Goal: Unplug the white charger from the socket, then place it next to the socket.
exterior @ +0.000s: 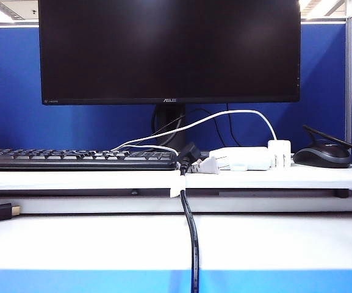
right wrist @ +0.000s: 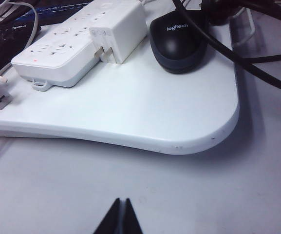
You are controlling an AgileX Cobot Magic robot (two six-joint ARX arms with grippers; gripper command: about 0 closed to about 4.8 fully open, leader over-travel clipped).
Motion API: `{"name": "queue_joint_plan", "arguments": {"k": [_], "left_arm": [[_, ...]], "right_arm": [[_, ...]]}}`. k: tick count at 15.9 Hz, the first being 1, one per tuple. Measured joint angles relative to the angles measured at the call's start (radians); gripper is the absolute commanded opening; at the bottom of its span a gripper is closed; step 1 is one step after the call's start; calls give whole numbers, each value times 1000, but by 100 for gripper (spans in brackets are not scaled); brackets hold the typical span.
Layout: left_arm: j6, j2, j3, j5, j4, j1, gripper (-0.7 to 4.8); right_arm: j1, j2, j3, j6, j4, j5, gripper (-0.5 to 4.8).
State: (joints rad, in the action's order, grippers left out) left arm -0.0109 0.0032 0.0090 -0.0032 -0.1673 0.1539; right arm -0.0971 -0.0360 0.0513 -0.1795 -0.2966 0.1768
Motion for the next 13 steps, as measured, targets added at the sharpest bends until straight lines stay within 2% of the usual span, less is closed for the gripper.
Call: {"name": "queue_joint_plan", "arguments": {"k": [8, 11, 13], "left_arm": [[0, 0, 0, 0, 0, 0, -2], [0, 0, 0, 0, 0, 0, -2], [0, 0, 0, 0, 0, 0, -2]], "right_arm": [[1, 14, -1, 0, 3, 0, -8], [1, 13, -3, 0, 11, -84, -8], [1, 13, -30, 0, 91, -154, -8]]}}
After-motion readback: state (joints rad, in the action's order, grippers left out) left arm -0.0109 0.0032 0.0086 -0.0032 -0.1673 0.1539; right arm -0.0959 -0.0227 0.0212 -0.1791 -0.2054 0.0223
